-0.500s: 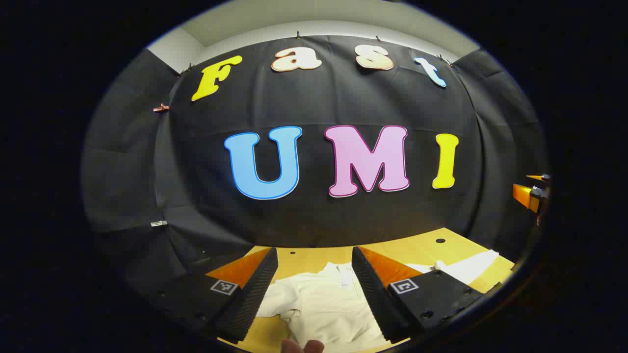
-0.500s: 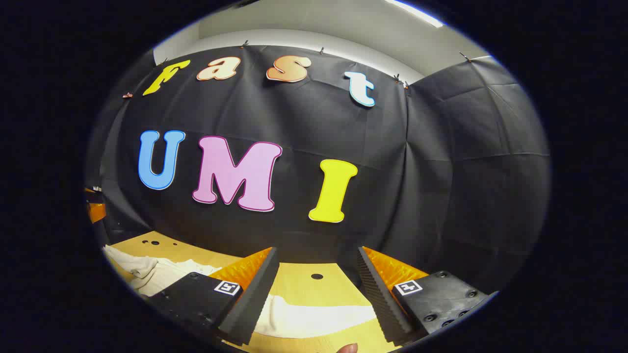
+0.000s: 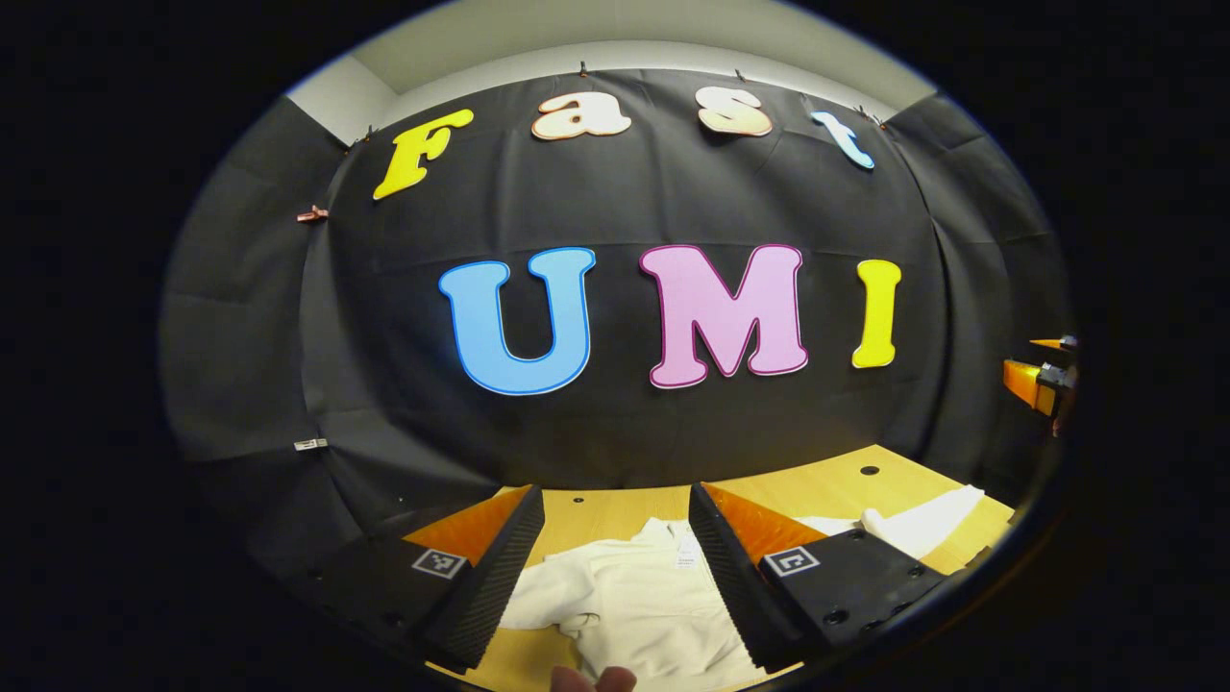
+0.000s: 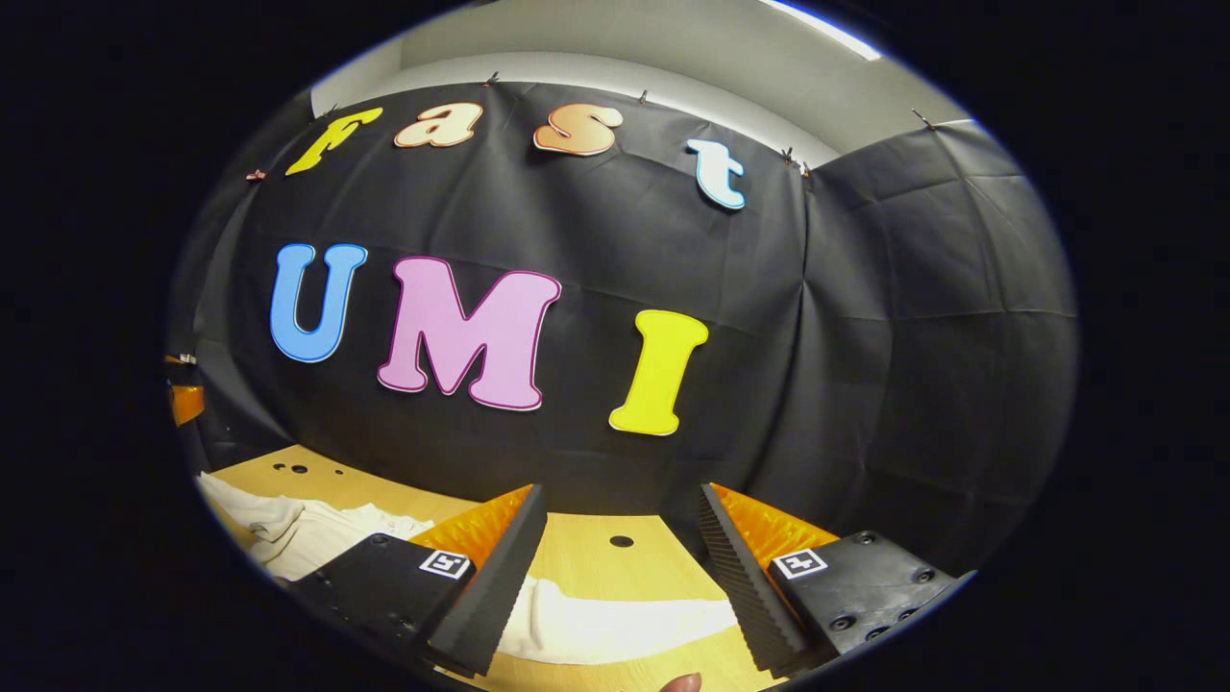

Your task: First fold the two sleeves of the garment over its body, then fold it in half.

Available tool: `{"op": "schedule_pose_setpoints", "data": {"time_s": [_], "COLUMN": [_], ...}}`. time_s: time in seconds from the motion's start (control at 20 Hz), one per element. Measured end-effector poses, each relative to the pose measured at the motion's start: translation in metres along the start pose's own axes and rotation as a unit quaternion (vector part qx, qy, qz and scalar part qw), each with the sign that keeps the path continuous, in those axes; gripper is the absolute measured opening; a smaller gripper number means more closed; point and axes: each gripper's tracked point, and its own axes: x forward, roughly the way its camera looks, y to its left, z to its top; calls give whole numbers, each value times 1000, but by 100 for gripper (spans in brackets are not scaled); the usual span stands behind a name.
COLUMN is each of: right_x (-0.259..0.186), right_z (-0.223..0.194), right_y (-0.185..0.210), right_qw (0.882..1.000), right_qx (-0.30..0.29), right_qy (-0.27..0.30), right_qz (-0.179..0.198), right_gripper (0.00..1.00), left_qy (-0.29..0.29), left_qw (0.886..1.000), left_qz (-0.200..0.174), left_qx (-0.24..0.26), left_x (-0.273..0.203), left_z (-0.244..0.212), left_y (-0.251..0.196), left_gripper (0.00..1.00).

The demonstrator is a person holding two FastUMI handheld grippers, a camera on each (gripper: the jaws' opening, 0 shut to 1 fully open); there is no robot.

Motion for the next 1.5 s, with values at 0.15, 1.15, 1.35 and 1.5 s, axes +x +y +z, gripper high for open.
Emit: {"op": "schedule_pose_setpoints", "data": {"time_s": [0.15,1.15,1.35,1.5], "right_x": [1,59,75,94], "right_z": [-1,-200,-279,-324], "right_y": [-1,-112,-136,-151], "right_qw": [1000,974,952,938], "right_qx": [3,24,82,103], "right_qy": [5,207,278,313], "right_qz": [0,-91,-96,-107], "right_gripper": [97,97,97,98], "left_qy": [-2,23,34,53], "left_qw": [1000,999,998,998], "left_qz": [-1,-19,-13,-5], "left_qx": [3,26,47,31], "left_x": [-2,-4,-3,-2], "left_z": [0,-16,-22,-29], "left_y": [-1,-58,-77,-90], "left_gripper": [97,96,96,96]}}
